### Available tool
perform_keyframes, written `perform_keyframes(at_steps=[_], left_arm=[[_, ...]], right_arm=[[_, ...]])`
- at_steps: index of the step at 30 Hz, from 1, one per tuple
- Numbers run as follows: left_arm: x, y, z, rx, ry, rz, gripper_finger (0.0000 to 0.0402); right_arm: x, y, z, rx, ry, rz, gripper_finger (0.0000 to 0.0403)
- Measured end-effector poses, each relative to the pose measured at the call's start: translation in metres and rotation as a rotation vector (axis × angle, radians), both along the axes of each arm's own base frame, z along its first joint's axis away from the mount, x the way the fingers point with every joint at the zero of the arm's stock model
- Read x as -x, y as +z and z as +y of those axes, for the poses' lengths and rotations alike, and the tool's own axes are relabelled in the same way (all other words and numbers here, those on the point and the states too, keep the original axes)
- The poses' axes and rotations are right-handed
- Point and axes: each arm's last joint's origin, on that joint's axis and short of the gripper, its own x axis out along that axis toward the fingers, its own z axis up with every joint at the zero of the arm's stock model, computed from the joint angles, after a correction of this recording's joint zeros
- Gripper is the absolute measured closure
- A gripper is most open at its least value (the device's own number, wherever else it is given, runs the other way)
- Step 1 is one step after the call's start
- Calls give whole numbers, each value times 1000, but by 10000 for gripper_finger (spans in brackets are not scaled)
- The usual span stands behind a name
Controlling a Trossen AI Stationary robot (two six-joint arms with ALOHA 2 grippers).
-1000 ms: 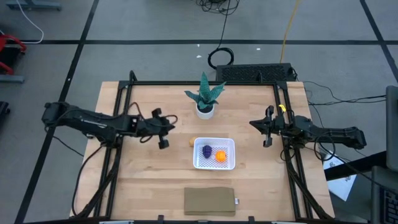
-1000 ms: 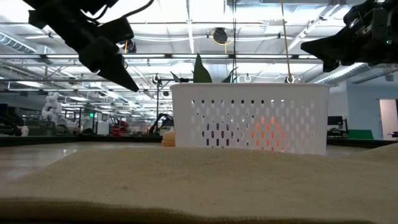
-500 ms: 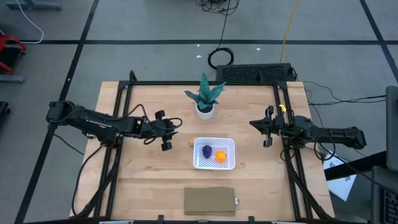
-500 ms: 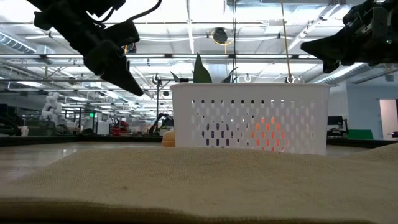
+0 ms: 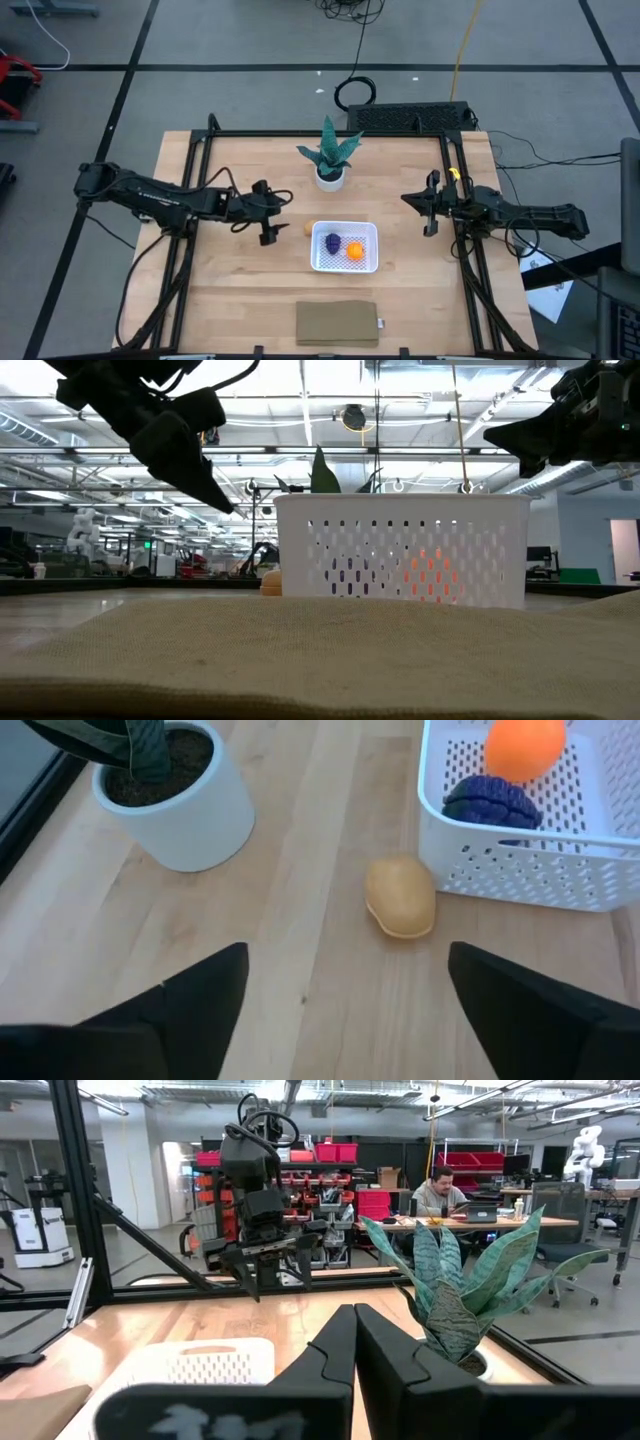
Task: Pick and placing Produce into tupperware
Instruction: Put the brown potato into the white bin
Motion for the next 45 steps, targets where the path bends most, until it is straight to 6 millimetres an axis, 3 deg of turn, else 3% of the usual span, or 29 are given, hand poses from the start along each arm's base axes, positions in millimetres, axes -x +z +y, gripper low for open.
perform_keyframes(at_steps=[8,14,30,45], left_arm=[[-6,-4,-1,32,-20,-8,45],[-21,-20,-5,71,-104,18,45],[-60,-31,-7,60,-111,72,46],[-71,-39,-1,69,-81,64,46]], right_arm=[[0,0,0,0,0,0,403],[0,-1,0,-1,0,8,403],[-1,-2,0,-2,0,20,403],[-1,-2,0,-2,0,20,403]])
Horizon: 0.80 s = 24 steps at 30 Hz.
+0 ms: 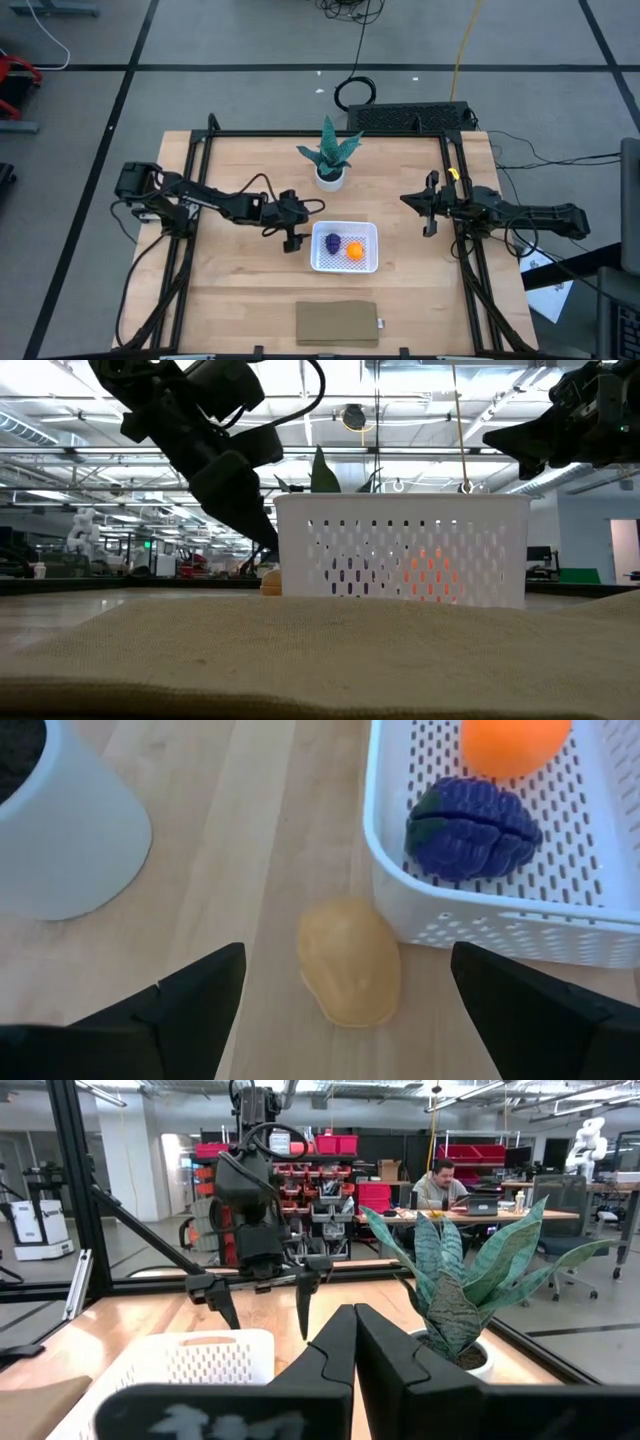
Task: Pick and placing Produce into tupperware
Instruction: Put the brown potato into the white bin
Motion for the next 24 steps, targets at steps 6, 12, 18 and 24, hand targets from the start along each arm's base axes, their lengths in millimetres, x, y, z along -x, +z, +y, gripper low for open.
perform_keyframes(at_steps=[6,12,18,24], left_arm=[[-1,1,-1,14,-2,-21,46],[-1,1,-1,15,-4,-23,46],[-2,-7,-1,8,-27,8,46],[-7,-12,-2,10,-58,1,46]], right_arm=[[0,0,0,0,0,0,403],[0,0,0,0,0,0,403],[0,0,0,-3,0,0,403],[0,0,0,-7,0,3,403]])
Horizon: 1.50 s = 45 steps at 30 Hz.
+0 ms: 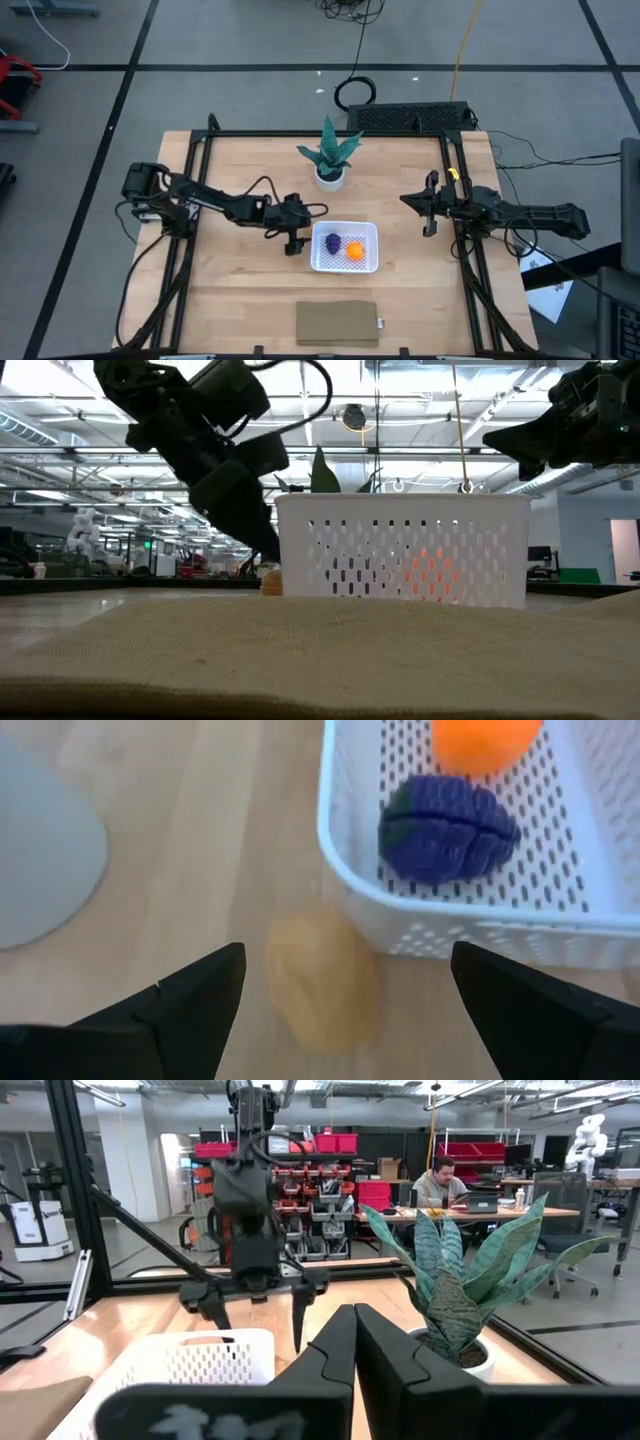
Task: Pick and placing Produce into tupperware
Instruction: Put the brown potato into the white bin
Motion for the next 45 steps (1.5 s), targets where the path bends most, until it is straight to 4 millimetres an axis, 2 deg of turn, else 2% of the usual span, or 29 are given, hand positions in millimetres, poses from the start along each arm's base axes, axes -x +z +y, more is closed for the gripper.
perform_keyframes(at_steps=[15,24,45], left_arm=[[-2,-14,0,-32,-35,49,46],[-5,-32,9,-49,-12,93,46],[-9,-33,12,-109,6,57,46]], right_arm=[[0,0,0,0,0,1,403],[0,0,0,-1,0,2,403],[0,-1,0,3,-1,5,403]])
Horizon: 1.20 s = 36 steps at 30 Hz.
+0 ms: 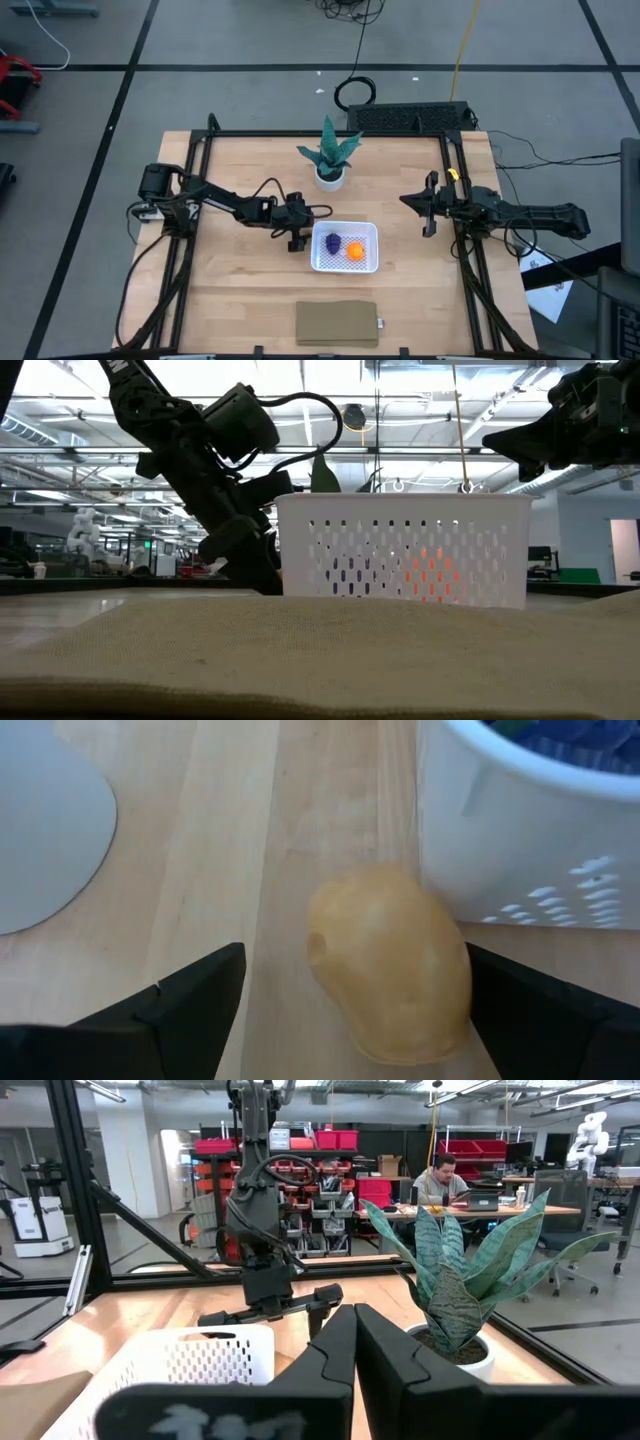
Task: Pick and placing Produce into tupperware
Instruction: Put the brown potato into the white bin
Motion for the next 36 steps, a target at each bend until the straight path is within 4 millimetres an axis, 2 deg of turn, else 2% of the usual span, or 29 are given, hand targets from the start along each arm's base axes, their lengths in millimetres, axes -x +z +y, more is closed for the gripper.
perform_keyframes(at_steps=[4,7,17,22,26,31,36], left_arm=[[0,0,0,5,-6,3,47],[0,0,0,7,-8,6,62],[1,-1,0,-4,-21,14,177],[1,-1,0,-13,-27,15,215],[1,-1,0,-24,-31,16,220],[1,-1,1,-54,-12,21,207],[5,7,2,-91,10,27,210]], right_arm=[[0,0,0,0,0,0,403],[0,0,0,0,0,0,403],[0,0,0,0,0,0,403],[0,0,0,0,0,0,403],[0,0,0,0,0,0,403],[0,0,0,0,0,0,403],[0,0,0,0,0,1,403]])
